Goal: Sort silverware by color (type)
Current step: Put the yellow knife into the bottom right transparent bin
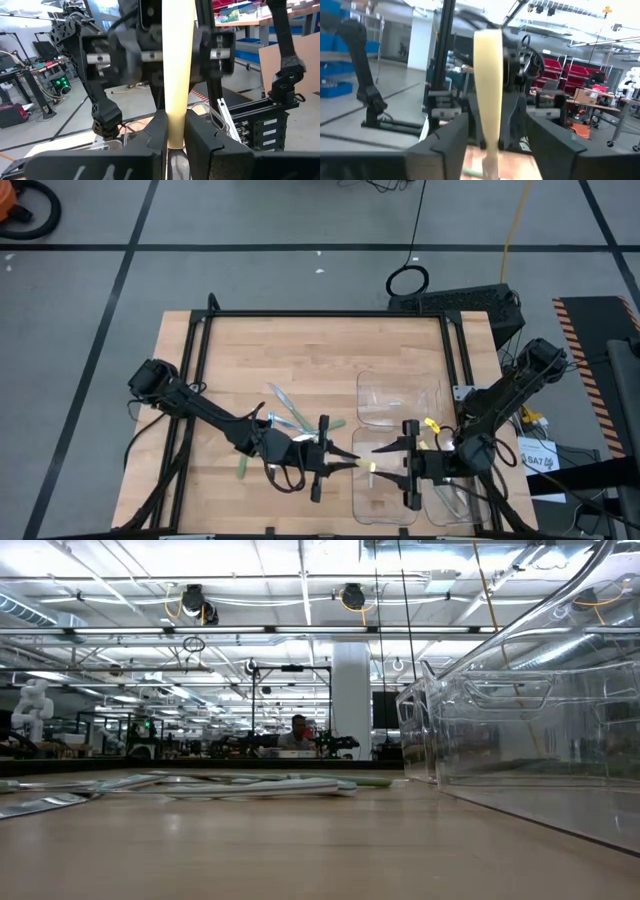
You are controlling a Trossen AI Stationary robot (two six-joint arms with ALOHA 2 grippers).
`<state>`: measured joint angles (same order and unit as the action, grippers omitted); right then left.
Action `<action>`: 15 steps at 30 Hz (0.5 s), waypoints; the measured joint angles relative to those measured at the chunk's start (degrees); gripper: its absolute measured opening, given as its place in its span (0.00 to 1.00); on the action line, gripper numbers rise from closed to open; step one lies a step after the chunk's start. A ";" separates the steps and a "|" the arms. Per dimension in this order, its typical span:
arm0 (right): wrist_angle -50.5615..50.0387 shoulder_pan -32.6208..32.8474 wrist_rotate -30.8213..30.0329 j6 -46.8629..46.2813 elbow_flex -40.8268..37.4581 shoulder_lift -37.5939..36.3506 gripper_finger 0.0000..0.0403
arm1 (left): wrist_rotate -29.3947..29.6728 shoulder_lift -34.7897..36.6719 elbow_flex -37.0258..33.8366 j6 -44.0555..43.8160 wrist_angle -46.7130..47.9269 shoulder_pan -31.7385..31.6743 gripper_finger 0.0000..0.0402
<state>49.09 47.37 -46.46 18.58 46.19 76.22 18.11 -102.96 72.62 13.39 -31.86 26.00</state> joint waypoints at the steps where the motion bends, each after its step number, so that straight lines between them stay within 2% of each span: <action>1: 0.86 -0.02 -0.03 0.10 0.00 0.00 0.52 | 0.00 -0.25 0.00 -0.07 0.08 -0.09 0.11; 4: 2.92 -0.24 -0.20 0.14 0.02 0.00 0.57 | 0.04 -0.93 -0.02 -0.41 0.07 -0.39 0.11; 8: 2.97 -0.62 -0.08 0.15 0.02 -0.02 0.59 | 1.14 -0.98 -0.02 -1.26 -0.12 -0.89 0.11; 15: 2.95 -1.94 -0.04 -0.01 0.02 0.06 0.51 | 1.37 -0.98 -0.02 -2.03 -0.04 -0.92 0.11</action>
<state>52.04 45.43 -46.49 18.57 46.22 76.28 19.48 -103.94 72.60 11.36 -31.89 25.08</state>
